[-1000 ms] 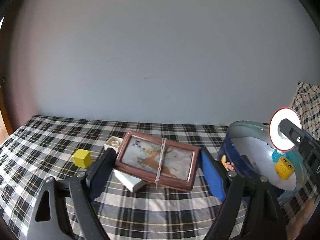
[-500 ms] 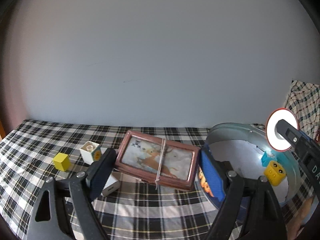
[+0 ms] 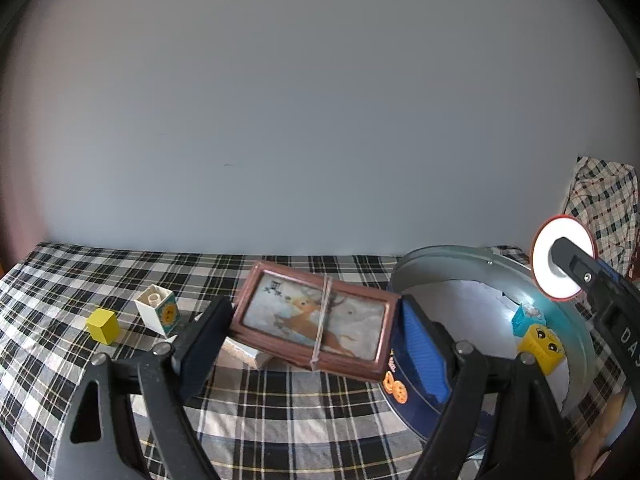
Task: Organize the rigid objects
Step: 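Carry the red tape roll and brown picture frame over the blue tin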
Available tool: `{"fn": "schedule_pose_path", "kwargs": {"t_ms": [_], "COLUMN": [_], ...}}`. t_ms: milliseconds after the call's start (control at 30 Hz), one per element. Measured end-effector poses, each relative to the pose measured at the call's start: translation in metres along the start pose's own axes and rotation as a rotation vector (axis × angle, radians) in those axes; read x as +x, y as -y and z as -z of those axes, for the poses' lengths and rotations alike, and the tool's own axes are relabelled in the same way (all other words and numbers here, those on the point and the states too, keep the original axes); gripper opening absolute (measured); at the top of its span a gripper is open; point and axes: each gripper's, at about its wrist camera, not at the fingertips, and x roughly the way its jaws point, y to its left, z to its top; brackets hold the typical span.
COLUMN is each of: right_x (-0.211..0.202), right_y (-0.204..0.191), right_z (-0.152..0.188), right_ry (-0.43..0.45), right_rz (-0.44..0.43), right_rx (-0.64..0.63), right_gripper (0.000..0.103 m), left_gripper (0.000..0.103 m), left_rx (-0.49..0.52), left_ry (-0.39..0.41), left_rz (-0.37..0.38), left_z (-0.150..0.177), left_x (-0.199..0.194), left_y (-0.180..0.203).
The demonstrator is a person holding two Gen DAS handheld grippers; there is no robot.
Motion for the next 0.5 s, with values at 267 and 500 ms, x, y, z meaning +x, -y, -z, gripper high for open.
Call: {"fn": "schedule_pose_path", "kwargs": {"t_ms": [267,500], "right_x": [-0.001,0.006], "right_y": [0.008,0.022], "right_z": [-0.003,-0.004], "right_ry": [0.004,0.005], "right_rz": [0.027,0.051], "right_rx": [0.002,0.014], "right_gripper": [0.026,0.026], "left_gripper": [0.084,0.084], "left_rx": [0.005,0.014], "left_ry": [0.010,0.016], "left_rz": [0.017,0.042], "left_z": [-0.004,-0.008], "left_x": [0.002,0.005], "left_y": [0.012,0.029]}}
